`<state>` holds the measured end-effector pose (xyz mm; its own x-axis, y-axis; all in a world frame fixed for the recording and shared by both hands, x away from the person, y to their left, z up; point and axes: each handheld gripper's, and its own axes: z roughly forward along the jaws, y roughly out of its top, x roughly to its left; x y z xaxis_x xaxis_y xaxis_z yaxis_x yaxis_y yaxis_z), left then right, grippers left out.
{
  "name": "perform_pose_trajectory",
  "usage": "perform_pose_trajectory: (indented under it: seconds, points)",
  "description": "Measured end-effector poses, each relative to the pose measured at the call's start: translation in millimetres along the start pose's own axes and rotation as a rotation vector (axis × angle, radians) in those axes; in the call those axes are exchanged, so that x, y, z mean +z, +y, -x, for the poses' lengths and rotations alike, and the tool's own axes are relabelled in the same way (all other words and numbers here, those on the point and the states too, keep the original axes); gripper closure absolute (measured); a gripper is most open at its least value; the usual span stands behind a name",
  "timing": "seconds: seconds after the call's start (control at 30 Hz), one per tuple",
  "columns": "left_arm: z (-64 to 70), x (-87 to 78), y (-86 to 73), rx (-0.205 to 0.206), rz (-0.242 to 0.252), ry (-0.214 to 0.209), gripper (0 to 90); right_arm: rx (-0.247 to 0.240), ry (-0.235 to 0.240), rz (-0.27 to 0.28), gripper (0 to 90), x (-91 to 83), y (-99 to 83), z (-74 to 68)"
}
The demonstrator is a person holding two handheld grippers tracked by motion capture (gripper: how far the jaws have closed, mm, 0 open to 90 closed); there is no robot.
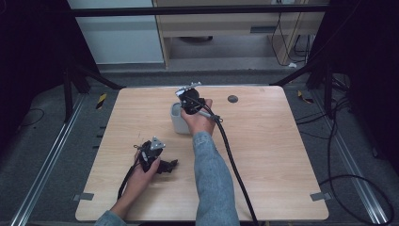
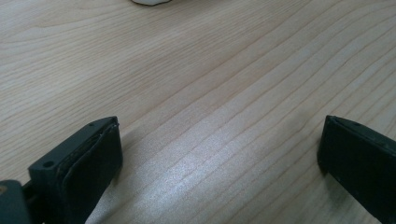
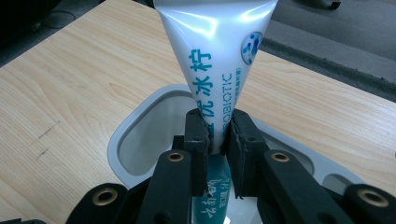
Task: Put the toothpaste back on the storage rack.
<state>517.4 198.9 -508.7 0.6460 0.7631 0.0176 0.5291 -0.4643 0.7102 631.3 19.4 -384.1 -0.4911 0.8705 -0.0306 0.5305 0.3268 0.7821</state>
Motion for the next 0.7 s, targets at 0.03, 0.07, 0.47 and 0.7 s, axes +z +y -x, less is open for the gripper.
perform_pose_trajectory:
  seconds: [0.03,0.07,0.47,0.7]
  points:
    - [-0.1,-0.1,0.0,0.002,-0.002,0.0,0.0,0.001,0.0,0.001,78.6,-0.3,-0.1,0.0]
    - [0.0,0.0,0.0,0.0,0.0,0.0,0.0,0.001,0.001,0.002,78.4,-0.6,0.0,0.1]
    - [0.0,0.0,0.0,0.0,0.0,0.0,0.0,0.008,0.005,0.012,77.1,-8.5,-2.0,3.9]
    - [0.0,0.0,0.0,0.0,0.0,0.0,0.0,0.018,0.008,0.024,75.4,-15.4,-3.6,5.7]
